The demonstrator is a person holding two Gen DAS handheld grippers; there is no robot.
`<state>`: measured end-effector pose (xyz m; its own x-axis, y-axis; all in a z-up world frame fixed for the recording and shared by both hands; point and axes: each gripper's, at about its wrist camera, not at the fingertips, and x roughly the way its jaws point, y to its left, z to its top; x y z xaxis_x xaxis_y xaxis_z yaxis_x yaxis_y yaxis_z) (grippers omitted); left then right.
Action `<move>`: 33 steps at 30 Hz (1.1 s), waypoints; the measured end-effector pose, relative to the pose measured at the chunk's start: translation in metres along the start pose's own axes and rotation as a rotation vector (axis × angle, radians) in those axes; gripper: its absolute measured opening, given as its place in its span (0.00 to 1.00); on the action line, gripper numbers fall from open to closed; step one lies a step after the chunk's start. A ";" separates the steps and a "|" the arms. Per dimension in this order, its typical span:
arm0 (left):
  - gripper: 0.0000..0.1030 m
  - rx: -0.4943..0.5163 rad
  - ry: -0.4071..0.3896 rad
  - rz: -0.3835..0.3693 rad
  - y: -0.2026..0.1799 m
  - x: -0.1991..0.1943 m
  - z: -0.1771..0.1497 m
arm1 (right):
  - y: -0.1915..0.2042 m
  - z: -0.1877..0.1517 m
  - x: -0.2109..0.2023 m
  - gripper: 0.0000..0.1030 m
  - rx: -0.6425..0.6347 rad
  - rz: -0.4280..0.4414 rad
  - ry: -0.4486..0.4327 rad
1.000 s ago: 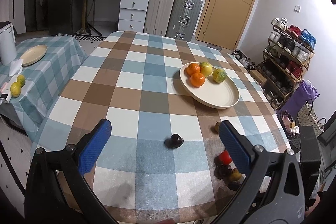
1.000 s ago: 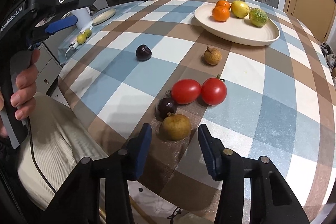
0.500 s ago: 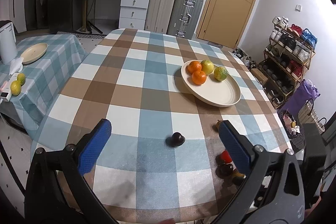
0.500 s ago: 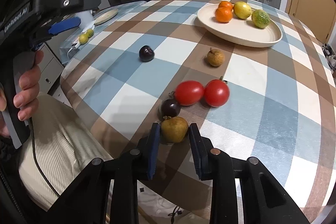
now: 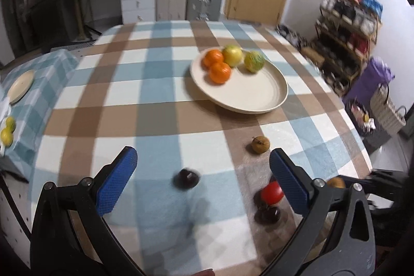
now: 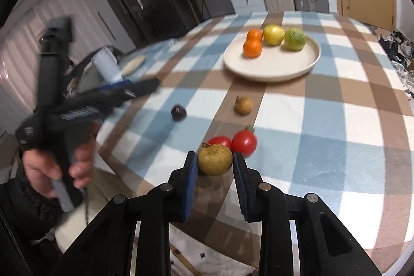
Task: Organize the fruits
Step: 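Grasp the brown round fruit with the right gripper while the left gripper grasps another, then carry both brown fruits over the white plate and open both grippers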
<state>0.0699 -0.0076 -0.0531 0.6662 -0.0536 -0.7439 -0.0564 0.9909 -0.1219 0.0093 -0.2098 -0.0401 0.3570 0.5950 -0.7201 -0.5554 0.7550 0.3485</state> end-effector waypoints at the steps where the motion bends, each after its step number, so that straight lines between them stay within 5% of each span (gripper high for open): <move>1: 0.99 0.010 0.018 -0.007 -0.005 0.009 0.006 | -0.002 0.002 -0.005 0.28 0.009 0.001 -0.018; 8: 0.98 0.084 0.159 -0.044 -0.038 0.075 0.022 | -0.033 0.012 -0.042 0.28 0.119 -0.011 -0.139; 16: 0.96 0.213 0.175 -0.046 -0.073 0.101 0.017 | -0.050 0.018 -0.056 0.28 0.164 0.022 -0.182; 22: 0.69 0.280 0.169 -0.052 -0.082 0.104 0.014 | -0.045 0.019 -0.053 0.28 0.154 0.037 -0.172; 29: 0.25 0.207 0.235 -0.140 -0.071 0.113 0.015 | -0.042 0.017 -0.054 0.28 0.155 0.047 -0.172; 33: 0.24 0.191 0.241 -0.188 -0.069 0.110 0.016 | -0.042 0.016 -0.054 0.28 0.156 0.042 -0.172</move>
<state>0.1594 -0.0802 -0.1158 0.4558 -0.2423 -0.8565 0.2059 0.9648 -0.1634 0.0257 -0.2692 -0.0063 0.4660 0.6552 -0.5946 -0.4544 0.7539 0.4745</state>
